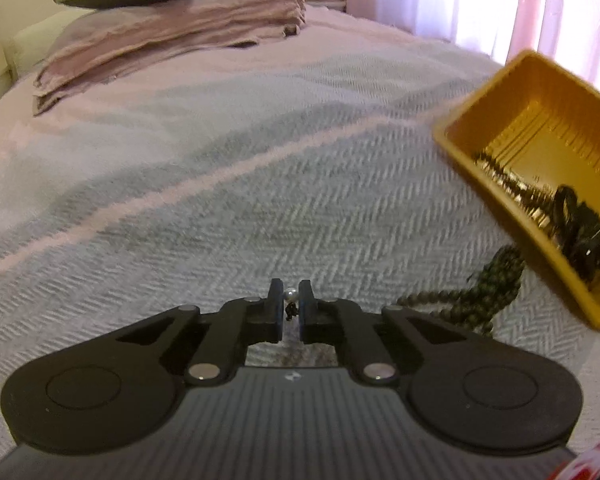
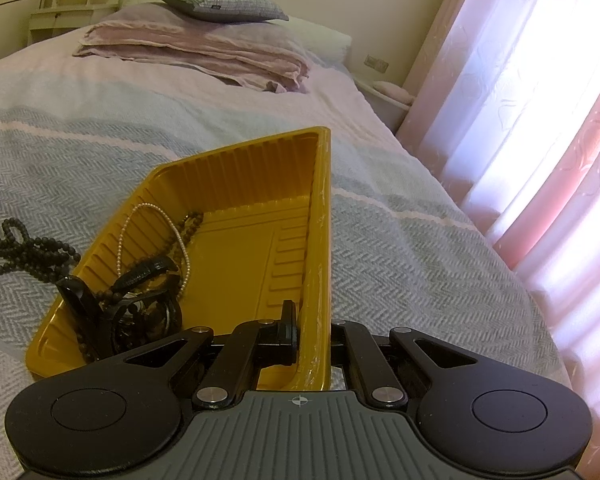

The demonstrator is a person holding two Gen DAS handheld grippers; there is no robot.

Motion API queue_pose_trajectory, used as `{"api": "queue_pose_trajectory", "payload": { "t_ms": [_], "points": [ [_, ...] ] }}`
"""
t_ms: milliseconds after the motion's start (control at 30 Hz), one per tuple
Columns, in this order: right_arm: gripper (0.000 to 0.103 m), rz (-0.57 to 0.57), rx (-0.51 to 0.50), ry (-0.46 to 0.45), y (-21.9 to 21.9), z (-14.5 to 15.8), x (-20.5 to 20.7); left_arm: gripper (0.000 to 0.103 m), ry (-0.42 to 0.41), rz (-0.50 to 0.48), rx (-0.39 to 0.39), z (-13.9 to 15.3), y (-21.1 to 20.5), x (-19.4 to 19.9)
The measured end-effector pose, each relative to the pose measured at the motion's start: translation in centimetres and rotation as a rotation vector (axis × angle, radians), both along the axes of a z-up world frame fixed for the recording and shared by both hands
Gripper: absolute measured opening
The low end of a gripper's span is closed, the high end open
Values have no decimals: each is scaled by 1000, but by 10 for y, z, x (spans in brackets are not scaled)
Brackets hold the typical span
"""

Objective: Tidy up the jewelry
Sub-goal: 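Pinch the small silver stud from the blanket with the left gripper, then carry the silver stud into the tray and open the left gripper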

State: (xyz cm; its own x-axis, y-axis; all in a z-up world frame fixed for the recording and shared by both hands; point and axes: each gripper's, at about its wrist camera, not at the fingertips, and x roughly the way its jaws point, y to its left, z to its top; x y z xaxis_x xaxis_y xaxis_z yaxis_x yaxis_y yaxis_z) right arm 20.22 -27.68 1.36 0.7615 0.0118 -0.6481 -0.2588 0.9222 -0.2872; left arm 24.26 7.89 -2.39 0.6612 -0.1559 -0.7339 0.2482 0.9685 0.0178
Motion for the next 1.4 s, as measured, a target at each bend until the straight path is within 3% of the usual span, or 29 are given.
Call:
{"api": "queue_pose_trajectory", "payload": {
  "t_ms": [233, 500, 933, 1400],
  "points": [
    [4, -7, 8, 6, 0, 0, 1, 6, -42, -37, -50, 35, -7, -7],
    [4, -7, 10, 7, 0, 0, 1, 6, -77, -153, -60, 53, -64, -6],
    [4, -4, 18, 8, -2, 0, 2, 6, -55, -300, -108, 43, -158, 10],
    [4, 0, 22, 11, -2, 0, 3, 6, -36, -343, -109, 36, -191, 26]
  ]
}}
